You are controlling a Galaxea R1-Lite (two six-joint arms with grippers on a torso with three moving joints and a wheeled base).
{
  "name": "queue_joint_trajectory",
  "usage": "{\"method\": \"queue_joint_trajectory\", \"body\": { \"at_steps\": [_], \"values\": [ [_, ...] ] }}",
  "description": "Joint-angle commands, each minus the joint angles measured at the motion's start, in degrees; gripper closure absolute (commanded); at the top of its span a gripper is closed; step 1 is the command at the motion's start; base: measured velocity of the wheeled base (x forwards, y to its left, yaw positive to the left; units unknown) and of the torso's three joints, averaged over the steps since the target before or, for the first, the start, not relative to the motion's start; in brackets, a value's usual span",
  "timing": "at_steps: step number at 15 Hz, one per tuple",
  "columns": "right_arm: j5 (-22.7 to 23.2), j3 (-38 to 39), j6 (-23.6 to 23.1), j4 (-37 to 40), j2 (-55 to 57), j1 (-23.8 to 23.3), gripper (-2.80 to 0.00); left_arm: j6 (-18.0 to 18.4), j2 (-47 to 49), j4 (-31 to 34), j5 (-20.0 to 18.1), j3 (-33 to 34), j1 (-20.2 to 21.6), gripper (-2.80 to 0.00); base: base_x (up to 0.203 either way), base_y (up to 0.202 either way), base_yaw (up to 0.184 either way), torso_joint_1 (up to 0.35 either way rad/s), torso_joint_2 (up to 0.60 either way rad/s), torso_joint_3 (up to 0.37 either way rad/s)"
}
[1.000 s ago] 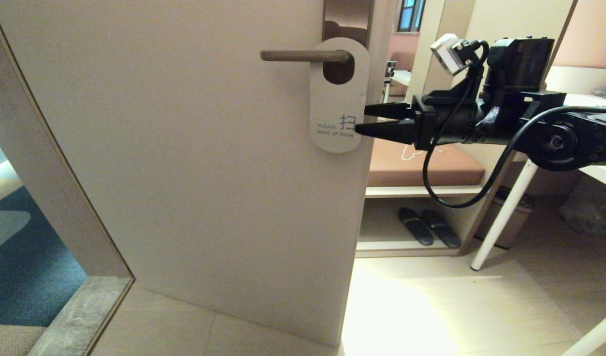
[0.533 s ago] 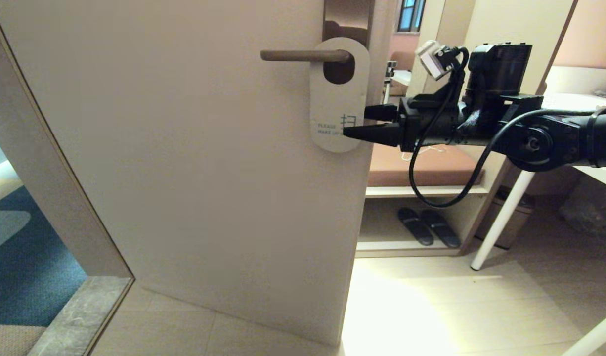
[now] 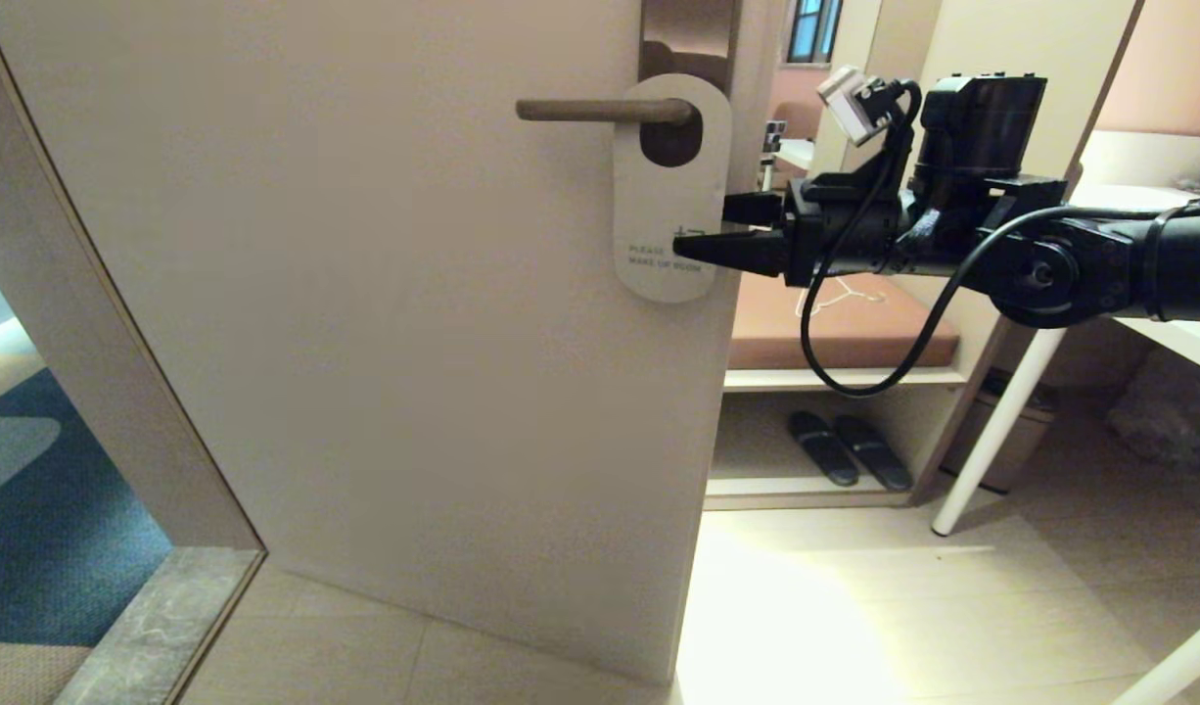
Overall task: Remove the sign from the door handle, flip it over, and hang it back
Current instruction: Take down the sign
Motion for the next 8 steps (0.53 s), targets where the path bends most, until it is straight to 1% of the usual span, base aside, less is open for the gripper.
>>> {"method": "queue_joint_trajectory", "body": {
  "at_steps": [1,8],
  "values": [
    [0.31,-0.19,-0.06,-0.12,0.12,0.02,-2.8,-0.01,0.09,-0.08,0.02,0.0,0.0,0.0,0.0,0.0,0.0,0.0,0.0,0.0],
    [0.31,-1.33,0.03,-0.12,0.73,1.17,-2.8,-0.01,0.09,0.0,0.02,0.0,0.0,0.0,0.0,0.0,0.0,0.0,0.0,0.0]
  ]
}}
